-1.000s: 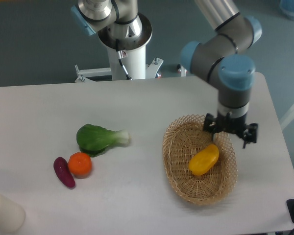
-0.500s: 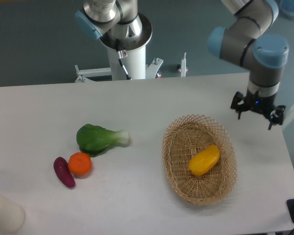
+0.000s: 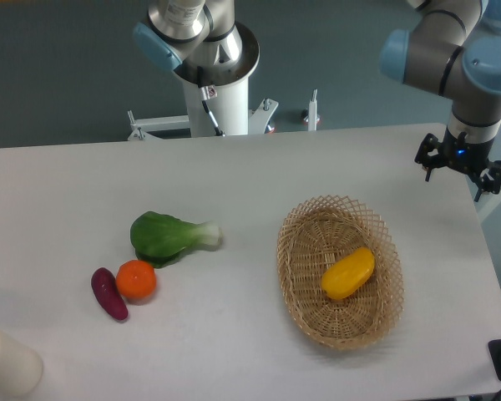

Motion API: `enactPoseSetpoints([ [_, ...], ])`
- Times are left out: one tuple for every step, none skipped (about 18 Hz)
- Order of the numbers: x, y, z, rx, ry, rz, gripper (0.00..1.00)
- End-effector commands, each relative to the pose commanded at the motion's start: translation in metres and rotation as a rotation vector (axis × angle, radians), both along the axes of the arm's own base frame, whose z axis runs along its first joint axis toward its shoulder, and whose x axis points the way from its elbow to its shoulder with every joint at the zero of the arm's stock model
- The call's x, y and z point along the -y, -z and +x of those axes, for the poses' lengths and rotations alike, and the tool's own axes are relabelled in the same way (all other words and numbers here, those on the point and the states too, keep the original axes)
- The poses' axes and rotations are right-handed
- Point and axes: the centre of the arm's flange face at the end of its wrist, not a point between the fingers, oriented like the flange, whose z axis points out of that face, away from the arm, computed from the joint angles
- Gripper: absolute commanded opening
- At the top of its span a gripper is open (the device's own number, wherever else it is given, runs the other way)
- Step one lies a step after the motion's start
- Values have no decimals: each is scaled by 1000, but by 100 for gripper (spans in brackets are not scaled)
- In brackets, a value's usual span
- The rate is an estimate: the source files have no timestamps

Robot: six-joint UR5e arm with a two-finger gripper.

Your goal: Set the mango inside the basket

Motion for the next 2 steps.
enactPoseSetpoints([
  [0,1,0,0,0,0,100],
  [0,1,1,0,0,0,100],
])
